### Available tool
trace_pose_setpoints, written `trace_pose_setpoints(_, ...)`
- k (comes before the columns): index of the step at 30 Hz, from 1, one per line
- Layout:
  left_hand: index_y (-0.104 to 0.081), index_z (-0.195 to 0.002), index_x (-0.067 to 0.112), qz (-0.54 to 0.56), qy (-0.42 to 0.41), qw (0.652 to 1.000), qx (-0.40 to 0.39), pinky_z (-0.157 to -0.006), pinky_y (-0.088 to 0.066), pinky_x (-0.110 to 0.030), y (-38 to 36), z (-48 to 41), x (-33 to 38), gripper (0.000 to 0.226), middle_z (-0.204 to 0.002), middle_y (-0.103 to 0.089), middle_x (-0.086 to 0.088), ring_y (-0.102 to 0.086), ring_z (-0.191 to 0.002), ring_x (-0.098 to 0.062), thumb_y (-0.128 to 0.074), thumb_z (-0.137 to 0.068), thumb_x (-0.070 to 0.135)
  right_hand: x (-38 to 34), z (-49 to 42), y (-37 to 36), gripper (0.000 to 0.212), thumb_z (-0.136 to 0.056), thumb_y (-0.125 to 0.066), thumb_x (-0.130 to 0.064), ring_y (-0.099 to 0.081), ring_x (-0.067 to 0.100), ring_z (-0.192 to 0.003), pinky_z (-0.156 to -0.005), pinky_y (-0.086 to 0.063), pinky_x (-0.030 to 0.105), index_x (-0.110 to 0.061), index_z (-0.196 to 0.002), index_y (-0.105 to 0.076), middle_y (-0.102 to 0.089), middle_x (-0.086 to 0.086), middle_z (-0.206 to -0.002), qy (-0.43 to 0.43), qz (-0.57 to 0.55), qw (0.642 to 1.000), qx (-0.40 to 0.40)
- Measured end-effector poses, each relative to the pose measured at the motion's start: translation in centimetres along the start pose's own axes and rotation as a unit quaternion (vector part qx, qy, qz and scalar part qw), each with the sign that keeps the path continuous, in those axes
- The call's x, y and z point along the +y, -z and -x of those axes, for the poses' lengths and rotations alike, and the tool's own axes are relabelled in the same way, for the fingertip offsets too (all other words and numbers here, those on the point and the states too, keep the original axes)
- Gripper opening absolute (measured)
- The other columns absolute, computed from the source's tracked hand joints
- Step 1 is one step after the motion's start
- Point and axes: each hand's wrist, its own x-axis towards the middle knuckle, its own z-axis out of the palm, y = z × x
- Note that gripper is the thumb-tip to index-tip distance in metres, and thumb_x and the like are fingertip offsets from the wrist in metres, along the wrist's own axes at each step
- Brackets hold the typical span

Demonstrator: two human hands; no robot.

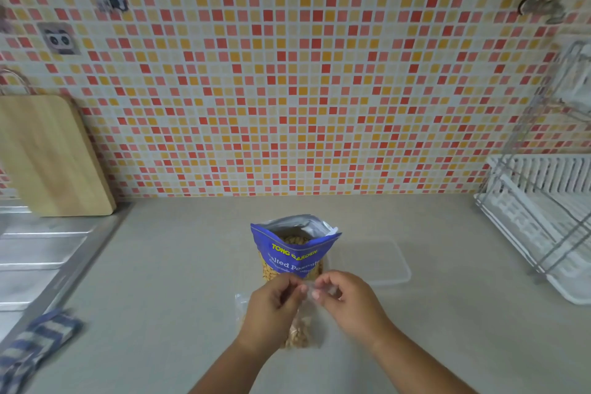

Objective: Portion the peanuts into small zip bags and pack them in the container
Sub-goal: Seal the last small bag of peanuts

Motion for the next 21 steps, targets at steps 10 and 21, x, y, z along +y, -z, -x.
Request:
trace_pose_setpoints(10,-0.063,-0.072,0.031,-0.054,-0.094,0.994,-0.022,-0.058,-0.042,-0.014,-0.2,-0.1,1.1,0.008,-0.064,-0.062,0.010,-0.052,-0.060,-0.002,-0.059,-0.077,0.025,-0.8,0.3,0.3,0.041,-0.078,-0.071,-0.011,-0.051,-0.010,-0.069,-0.058,-0.036,0.007,-0.039,-0.060,-0.047,-0.056,-0.042,-0.071,0.027,0.023,0.999,0.034)
trace_pose_setpoints(21,-0.064,-0.072,0.020,0.014,-0.022,0.999,0.040,-0.059,-0.043,-0.015,-0.4,0.2,0.5,0.022,-0.065,-0.060,0.005,-0.051,-0.060,-0.006,-0.061,-0.087,0.004,-0.5,-0.3,0.7,0.032,-0.081,-0.070,-0.015,-0.047,0.000,-0.056,-0.057,-0.037,0.012,-0.027,-0.055,-0.055,-0.055,-0.011,-0.057,-0.103,-0.030,0.994,0.016)
